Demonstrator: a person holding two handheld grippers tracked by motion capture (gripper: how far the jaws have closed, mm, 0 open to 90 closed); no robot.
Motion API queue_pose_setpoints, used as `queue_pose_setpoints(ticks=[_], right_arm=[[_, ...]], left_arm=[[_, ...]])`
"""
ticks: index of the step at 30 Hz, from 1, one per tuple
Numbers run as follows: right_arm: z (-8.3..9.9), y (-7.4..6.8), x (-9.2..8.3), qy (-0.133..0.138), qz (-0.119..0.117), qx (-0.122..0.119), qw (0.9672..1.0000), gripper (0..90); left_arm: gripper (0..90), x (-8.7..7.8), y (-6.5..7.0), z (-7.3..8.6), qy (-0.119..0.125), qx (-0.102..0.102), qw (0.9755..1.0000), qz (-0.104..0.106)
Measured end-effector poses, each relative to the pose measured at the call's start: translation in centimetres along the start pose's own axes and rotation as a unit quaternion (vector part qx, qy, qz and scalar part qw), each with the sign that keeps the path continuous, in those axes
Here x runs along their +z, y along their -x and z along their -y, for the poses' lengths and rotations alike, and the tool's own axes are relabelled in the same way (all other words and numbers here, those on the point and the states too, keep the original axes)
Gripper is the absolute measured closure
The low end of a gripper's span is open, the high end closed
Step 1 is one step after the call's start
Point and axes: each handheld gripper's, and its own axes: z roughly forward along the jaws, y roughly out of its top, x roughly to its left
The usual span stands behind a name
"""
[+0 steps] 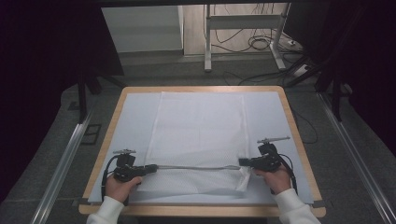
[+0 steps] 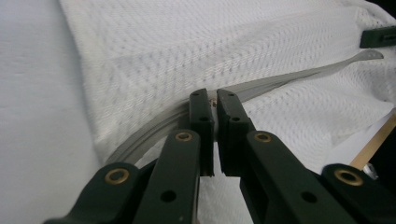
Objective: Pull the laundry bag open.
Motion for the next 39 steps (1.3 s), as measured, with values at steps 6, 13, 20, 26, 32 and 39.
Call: queue_pose_setpoints(ticks=[6,13,20,26,32,39], right_arm=[[0.0,0.2,0.1,-0.002,-0.001,0.001,1.0,88.1],[0.0,0.5,0.2,-0.006,-0.005,0.004,1.0,88.1],[0.1,0.5,0.1,-0.003,-0.004,0.003,1.0,88.1],[0.2,0.6,0.1,-0.003,0.0,0.006,1.0,88.1],[0.2,0.5,0.1,-0.002,0.006,0.007,1.0,88.1],[0.2,0.5,0.1,-0.002,0.008,0.004,1.0,88.1]], left_arm=[[86.6,-0.6,-0.6,0.3,0.001,-0.001,1.0,-0.003],[86.5,-0.8,-1.2,0.4,-0.001,-0.006,1.0,-0.003],[86.6,-1.1,-1.3,0.6,0.001,-0.006,0.9999,-0.014],[86.6,-1.8,-2.1,1.3,-0.001,-0.009,0.9997,-0.023],[86.6,-2.2,-2.9,1.6,-0.005,-0.008,0.9993,-0.036],[86.5,-2.3,-3.0,1.8,-0.007,-0.009,0.9993,-0.036]])
